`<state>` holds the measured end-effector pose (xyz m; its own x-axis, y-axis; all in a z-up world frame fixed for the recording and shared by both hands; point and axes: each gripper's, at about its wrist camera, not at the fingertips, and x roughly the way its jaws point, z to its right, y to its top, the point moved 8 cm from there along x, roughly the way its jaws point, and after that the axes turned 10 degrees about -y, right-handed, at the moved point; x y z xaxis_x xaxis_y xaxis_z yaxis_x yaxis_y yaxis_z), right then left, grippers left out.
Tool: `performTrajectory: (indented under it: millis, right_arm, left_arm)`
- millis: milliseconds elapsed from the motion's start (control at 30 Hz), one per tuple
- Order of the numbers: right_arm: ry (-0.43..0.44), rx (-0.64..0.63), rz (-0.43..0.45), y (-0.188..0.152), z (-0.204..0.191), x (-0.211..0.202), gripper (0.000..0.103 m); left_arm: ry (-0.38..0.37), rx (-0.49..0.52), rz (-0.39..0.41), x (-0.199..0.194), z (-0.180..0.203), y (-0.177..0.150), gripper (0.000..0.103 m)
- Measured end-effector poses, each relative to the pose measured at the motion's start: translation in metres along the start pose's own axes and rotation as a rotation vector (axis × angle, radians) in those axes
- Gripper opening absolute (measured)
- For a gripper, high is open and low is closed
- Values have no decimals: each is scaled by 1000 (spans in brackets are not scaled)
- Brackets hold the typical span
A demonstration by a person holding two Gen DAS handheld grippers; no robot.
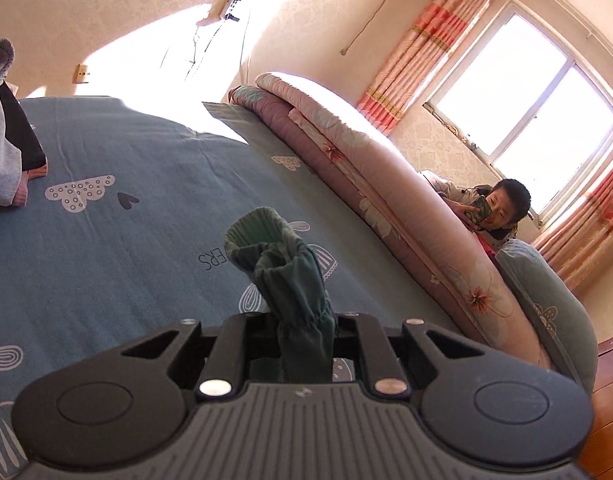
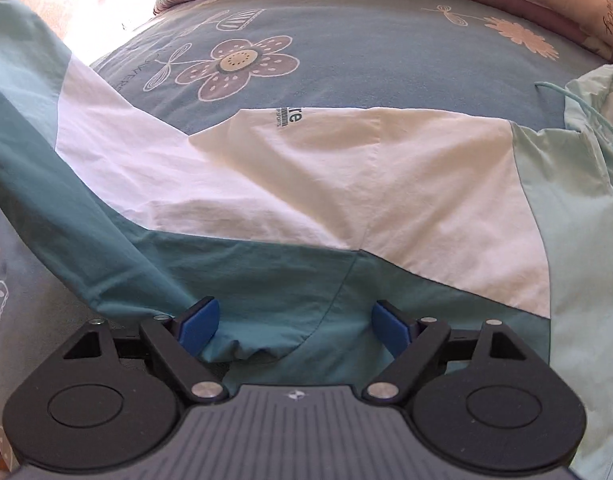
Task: Fold clothes
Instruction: 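Grasp the elasticated sleeve cuff with the left tool and lift it, then carry the held cuff with the left tool across the jacket front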
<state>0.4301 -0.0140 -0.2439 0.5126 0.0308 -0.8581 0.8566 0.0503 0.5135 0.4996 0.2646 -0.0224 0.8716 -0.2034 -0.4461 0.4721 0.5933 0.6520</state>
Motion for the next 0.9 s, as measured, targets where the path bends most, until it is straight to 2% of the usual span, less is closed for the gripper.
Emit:
performTrajectory:
  millis: [100,200,267,400,467,567,700,900]
  right_arm:
    - [14,-12,24,9,-16,-10,86]
    - [72,-21,112,19,-27,-35,86]
    - [132,-2,76,16,-36,-35,86]
    - [301,113,-79,0,-56,-14,93]
    - [358,140,-102,-2,-61,-13,99]
    - [413,176,-120,0,-58,-20,99]
    - [390,182,-80,1,-35,-43,98]
    - [261,154,-30,-15,25,-68,98]
  left_arm:
    - [-1,40,-13,2,-3,1,12]
    - [-13,54,-7,-4,-5,4,12]
    - [-7,49,-17,-6,-11,3,12]
    - [19,29,-82,-3,-28,-12,12]
    - [19,34,-109,-2,-33,-20,12]
    - [13,56,-108,-5,-31,-24,12]
    - [-37,85,-129,-7,-8,-33,12]
    - [-174,128,-166,-13,55,-57,12]
